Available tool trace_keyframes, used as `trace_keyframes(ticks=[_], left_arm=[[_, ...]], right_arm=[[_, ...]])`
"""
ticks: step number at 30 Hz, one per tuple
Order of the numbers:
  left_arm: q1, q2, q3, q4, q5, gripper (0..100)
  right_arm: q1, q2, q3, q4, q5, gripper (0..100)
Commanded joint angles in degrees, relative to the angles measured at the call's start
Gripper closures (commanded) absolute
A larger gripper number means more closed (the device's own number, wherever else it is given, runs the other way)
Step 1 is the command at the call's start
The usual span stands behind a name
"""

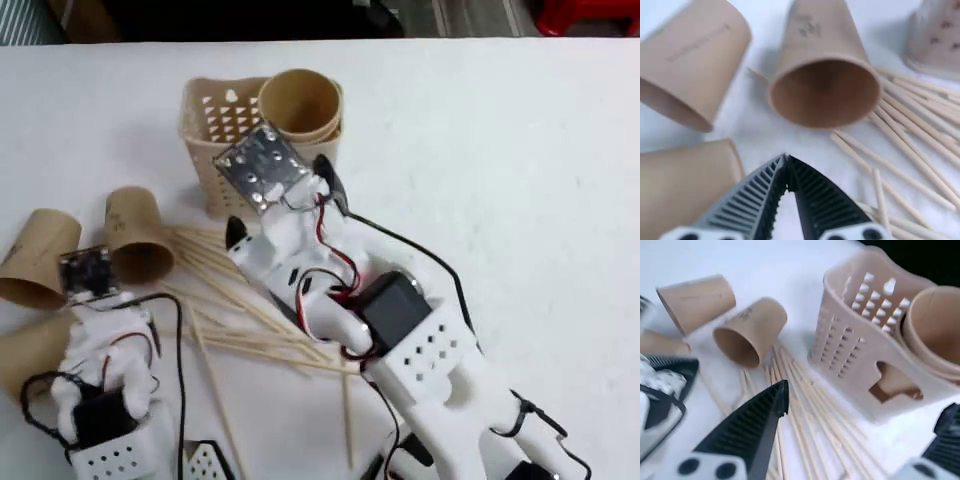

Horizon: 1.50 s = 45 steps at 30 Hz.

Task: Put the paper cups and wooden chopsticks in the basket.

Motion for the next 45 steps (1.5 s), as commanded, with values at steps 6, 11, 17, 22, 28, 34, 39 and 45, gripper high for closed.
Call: trace_keyframes(ticks=[6,11,17,22,28,34,39,45], left_arm=[[-9.3,0.0,-11.0,-1.4,-25.2,97],[-9.5,0.4,-14.9,-1.0,-26.5,87],[-9.5,2.2,-23.2,1.5,-27.0,83],[-8.8,20.5,-33.8,1.8,-32.1,83],[-5.1,48.1,-44.8,1.8,-43.9,83],[0.0,62.0,-47.2,-2.2,-46.4,78],[0.7,66.9,-42.5,-14.1,-46.1,78],[0.7,69.3,-33.9,-28.4,-44.0,86]], right_arm=[[3.4,0.0,-2.4,15.3,1.0,55.9],[11.8,0.0,-2.3,19.8,1.0,55.9],[21.7,0.0,-2.2,25.4,1.0,55.9],[30.3,0.1,2.7,22.5,0.6,55.9],[34.7,0.1,15.6,9.8,0.5,55.9],[37.9,0.1,20.7,2.9,0.4,55.9],[39.2,0.5,20.7,2.6,-4.0,55.9],[40.2,0.6,20.8,2.5,-4.3,55.9]])
